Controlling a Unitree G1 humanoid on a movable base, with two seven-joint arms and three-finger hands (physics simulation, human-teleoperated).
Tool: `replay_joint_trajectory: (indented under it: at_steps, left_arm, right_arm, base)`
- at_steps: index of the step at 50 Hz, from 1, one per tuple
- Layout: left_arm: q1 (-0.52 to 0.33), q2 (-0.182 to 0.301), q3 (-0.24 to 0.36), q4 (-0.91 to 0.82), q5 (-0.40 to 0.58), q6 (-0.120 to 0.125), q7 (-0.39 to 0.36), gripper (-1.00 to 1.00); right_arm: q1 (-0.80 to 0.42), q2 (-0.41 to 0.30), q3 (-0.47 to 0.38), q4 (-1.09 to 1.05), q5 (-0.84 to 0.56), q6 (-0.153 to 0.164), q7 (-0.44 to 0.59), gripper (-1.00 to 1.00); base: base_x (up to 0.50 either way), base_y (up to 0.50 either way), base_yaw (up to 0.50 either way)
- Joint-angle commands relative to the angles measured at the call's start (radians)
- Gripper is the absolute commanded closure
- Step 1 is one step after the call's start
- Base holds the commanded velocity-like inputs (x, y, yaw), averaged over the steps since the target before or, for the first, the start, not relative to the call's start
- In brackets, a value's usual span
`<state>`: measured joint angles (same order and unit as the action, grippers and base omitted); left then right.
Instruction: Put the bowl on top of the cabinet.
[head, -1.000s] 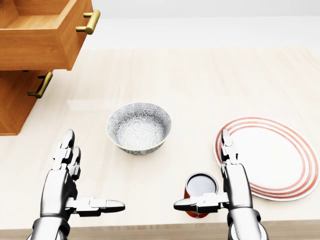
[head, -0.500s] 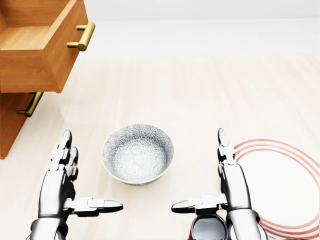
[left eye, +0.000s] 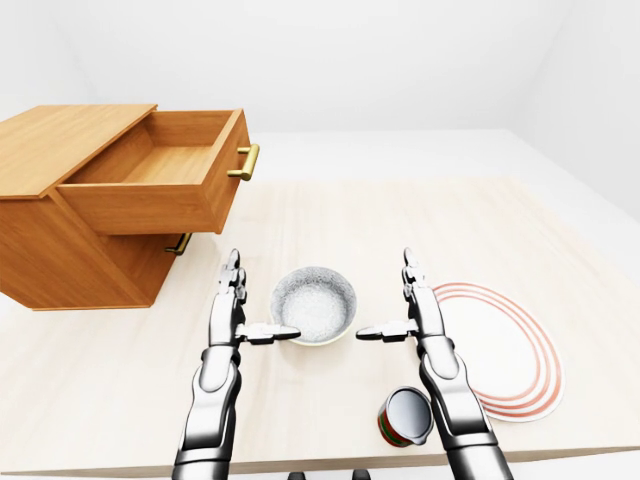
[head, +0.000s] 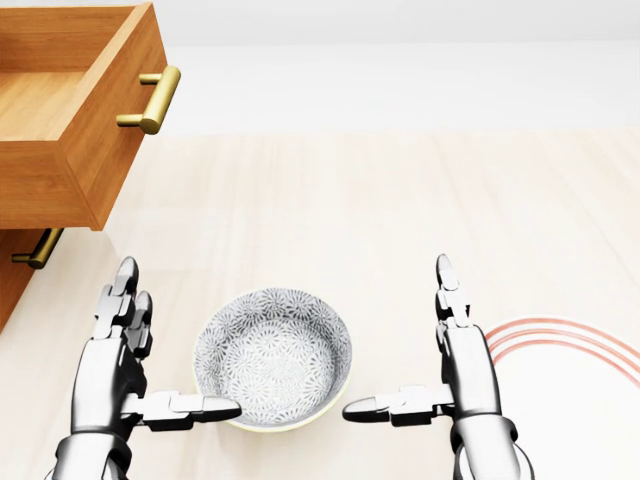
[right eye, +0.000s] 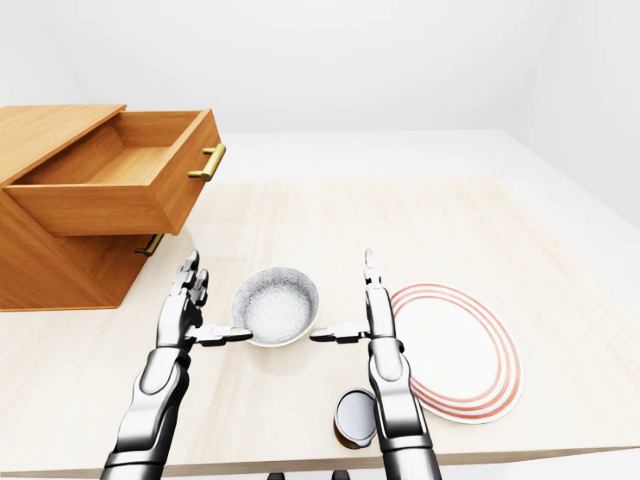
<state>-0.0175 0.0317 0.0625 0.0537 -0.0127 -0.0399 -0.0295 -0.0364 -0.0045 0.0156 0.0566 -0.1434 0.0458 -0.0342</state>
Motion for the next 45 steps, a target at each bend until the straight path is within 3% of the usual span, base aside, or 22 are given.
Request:
replay_joint_trajectory:
  at_steps: [1,5,6,8,15,23,27,28,30,33,36,40,45]
  left_arm:
    - [0.006,0.001,0.002,-0.003,-0.001,-0.003,-0.001,-1.00]
    - [0.011,0.000,-0.003,0.000,0.011,-0.017,0.001,-1.00]
    - [0.014,0.000,-0.007,0.005,0.025,-0.036,0.005,-1.00]
    - [0.021,0.000,-0.016,0.007,0.049,-0.047,0.011,-1.00]
    - [0.107,-0.014,-0.064,-0.090,0.154,-0.047,0.034,-1.00]
    - [0.158,-0.022,-0.104,-0.068,0.266,-0.047,0.106,-1.00]
    - [0.197,-0.023,-0.127,-0.062,0.357,-0.047,0.192,-1.00]
    - [0.218,-0.020,-0.138,-0.049,0.422,-0.047,0.249,-1.00]
    - [0.239,-0.018,-0.150,-0.049,0.450,-0.047,0.269,-1.00]
    - [0.270,-0.012,-0.163,-0.036,0.565,-0.047,0.375,-1.00]
    - [0.301,-0.008,-0.181,-0.060,0.582,-0.047,0.379,-1.00]
    - [0.316,-0.003,-0.174,-0.086,0.676,-0.047,0.466,-1.00]
    - [0.323,0.002,-0.177,-0.104,0.719,-0.047,0.511,-1.00]
  right_arm:
    - [-0.005,0.000,-0.012,0.010,0.010,-0.013,-0.022,-1.00]
    - [-0.002,-0.001,-0.013,0.005,0.016,-0.011,-0.026,-1.00]
    - [-0.004,-0.001,-0.015,0.010,0.017,-0.013,-0.029,-1.00]
    - [-0.009,-0.001,-0.018,0.018,0.028,-0.015,-0.025,-1.00]
    - [-0.004,-0.002,-0.017,0.010,0.042,-0.016,-0.017,-1.00]
    - [-0.004,-0.003,-0.014,0.014,0.033,-0.018,-0.020,-1.00]
    - [-0.007,-0.003,-0.015,0.019,0.029,-0.020,-0.024,-1.00]
    - [-0.015,-0.005,-0.016,0.038,0.022,-0.028,-0.029,-1.00]
    - [-0.019,-0.005,-0.015,0.049,0.017,-0.031,-0.032,-1.00]
    - [-0.013,-0.004,-0.010,0.038,0.010,-0.029,-0.031,-1.00]
    - [-0.015,-0.004,-0.012,0.043,0.011,-0.030,-0.031,-1.00]
    - [-0.015,-0.003,-0.009,0.047,0.006,-0.031,-0.031,-1.00]
    - [-0.017,-0.002,-0.007,0.050,0.003,-0.031,-0.032,-1.00]
  base:
    - [0.00,0.00,0.00]
    - [0.00,0.00,0.00]
    - [0.00,0.00,0.00]
    - [0.00,0.00,0.00]
    - [0.00,0.00,0.00]
    - [0.00,0.00,0.00]
    - [0.00,0.00,0.00]
    - [0.00,0.00,0.00]
    - [0.00,0.00,0.00]
    - [0.00,0.00,0.00]
    - [0.00,0.00,0.00]
    - [0.00,0.00,0.00]
    - [0.00,0.00,0.00]
